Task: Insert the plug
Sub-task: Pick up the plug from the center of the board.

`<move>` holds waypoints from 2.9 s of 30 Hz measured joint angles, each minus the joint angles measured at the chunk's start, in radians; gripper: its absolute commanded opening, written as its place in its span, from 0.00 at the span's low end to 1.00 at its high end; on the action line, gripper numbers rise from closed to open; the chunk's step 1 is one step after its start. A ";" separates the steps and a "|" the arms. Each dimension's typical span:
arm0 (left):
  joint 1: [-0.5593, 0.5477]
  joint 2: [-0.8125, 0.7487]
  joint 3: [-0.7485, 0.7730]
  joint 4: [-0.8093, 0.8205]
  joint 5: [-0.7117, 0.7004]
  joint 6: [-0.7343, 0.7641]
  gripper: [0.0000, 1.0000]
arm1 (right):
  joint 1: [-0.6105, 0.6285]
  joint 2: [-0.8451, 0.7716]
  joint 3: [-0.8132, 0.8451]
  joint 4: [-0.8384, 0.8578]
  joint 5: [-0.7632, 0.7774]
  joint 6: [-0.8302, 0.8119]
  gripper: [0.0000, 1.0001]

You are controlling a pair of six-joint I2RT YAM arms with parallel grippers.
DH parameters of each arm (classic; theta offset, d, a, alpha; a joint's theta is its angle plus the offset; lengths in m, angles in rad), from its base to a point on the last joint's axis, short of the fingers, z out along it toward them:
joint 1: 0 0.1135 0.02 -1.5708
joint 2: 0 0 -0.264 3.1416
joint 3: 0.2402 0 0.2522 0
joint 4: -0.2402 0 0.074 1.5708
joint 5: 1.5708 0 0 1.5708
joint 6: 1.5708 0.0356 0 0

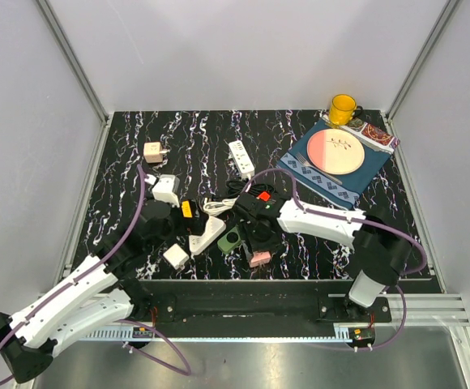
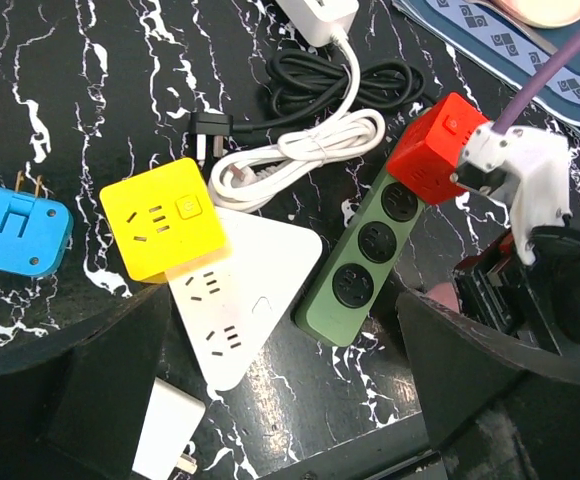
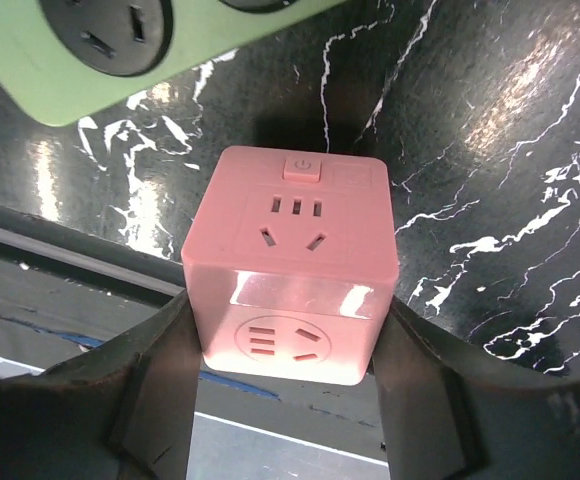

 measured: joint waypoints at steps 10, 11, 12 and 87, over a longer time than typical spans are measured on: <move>0.000 -0.067 -0.103 0.174 0.155 0.009 0.99 | 0.000 -0.266 -0.051 0.177 0.125 -0.021 0.02; 0.000 -0.077 -0.123 0.204 0.176 0.010 0.99 | 0.000 -0.311 -0.078 0.223 0.139 -0.024 0.01; 0.000 -0.084 -0.140 0.230 0.196 0.011 0.99 | 0.000 -0.356 -0.109 0.267 0.154 -0.027 0.01; -0.211 0.075 -0.079 0.418 0.306 0.536 0.02 | -0.010 -0.381 0.285 0.066 0.049 -0.127 0.98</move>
